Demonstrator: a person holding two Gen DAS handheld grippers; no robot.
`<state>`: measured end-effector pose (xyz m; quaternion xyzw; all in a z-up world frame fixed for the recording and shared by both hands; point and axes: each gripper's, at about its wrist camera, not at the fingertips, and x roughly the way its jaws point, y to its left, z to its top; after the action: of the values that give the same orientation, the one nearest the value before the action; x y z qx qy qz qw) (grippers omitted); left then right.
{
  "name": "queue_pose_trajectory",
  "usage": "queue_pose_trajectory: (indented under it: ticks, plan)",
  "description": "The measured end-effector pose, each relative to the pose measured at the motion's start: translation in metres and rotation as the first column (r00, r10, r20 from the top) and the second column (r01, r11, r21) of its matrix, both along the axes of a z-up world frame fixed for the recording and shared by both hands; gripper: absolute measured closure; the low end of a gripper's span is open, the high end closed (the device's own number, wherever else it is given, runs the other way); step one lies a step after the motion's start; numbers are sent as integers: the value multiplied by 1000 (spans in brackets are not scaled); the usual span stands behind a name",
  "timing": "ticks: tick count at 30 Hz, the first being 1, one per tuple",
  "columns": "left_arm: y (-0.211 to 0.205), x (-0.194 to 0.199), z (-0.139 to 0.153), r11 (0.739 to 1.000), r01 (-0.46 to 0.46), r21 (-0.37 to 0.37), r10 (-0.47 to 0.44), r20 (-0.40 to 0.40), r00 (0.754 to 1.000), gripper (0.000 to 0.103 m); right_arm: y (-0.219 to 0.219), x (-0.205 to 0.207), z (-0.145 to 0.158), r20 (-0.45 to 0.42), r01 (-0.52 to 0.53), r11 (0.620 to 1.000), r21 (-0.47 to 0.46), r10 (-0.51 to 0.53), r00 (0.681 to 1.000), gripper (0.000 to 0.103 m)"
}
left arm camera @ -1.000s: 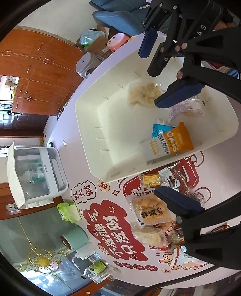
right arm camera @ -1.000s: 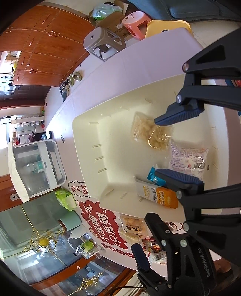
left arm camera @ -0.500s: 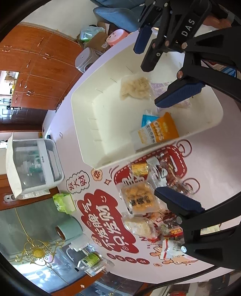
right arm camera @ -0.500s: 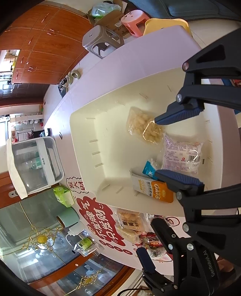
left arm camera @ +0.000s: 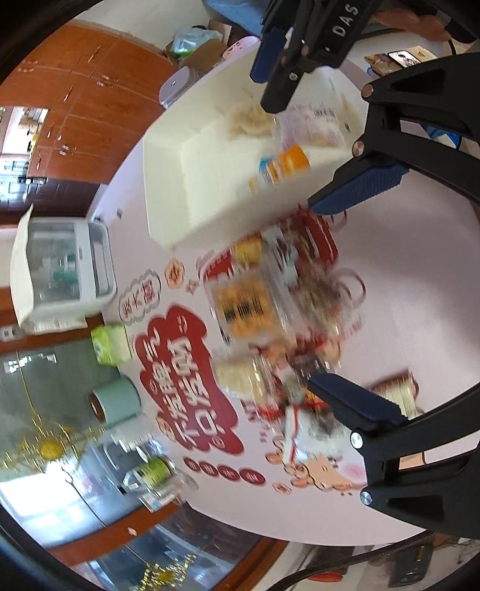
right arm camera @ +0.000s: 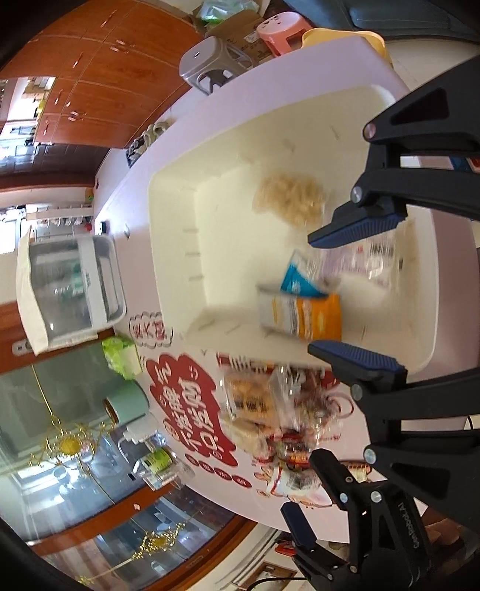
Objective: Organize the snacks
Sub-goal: 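Withdraw both open grippers from the tray toward the snack pile, then grasp the grey red-topped snack bag with the left gripper while the right grasps the Lipo biscuit pack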
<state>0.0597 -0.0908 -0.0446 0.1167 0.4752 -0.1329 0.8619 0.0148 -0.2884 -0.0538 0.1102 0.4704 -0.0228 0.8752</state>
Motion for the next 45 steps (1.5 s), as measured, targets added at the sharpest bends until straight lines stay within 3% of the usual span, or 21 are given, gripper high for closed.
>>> queue_pose_trajectory:
  ticks: [10, 16, 20, 28, 33, 40, 42, 43, 45]
  plan:
    - [117, 23, -12, 994, -108, 14, 108, -40, 993, 16, 99, 24, 4, -10, -106, 994, -4, 105, 994, 50]
    - [175, 42, -35, 990, -136, 26, 138, -82, 987, 16, 157, 36, -17, -67, -183, 982, 46, 186, 980, 50]
    - [196, 55, -53, 994, -107, 17, 108, -128, 986, 16, 191, 43, -39, -115, -220, 973, 72, 227, 967, 50]
    - [203, 91, -97, 999, -35, -20, 30, -228, 973, 16, 232, 50, -72, -180, -210, 971, 116, 228, 957, 50]
    - [201, 114, -123, 997, -24, -73, 0, -307, 952, 16, 241, 47, -80, -191, -196, 970, 145, 222, 956, 50]
    - [188, 132, -153, 998, -22, -61, -2, -361, 933, 17, 251, 42, -87, -195, -204, 959, 196, 242, 950, 46]
    - [188, 133, -156, 997, -29, -72, 1, -366, 931, 23, 256, 43, -89, -195, -220, 956, 197, 258, 946, 45]
    - [187, 133, -155, 997, -24, -75, -4, -347, 938, 32, 260, 43, -90, -198, -231, 954, 191, 268, 943, 44]
    - [187, 133, -154, 996, -8, -86, -22, -339, 940, 36, 266, 45, -93, -202, -249, 950, 188, 285, 937, 44]
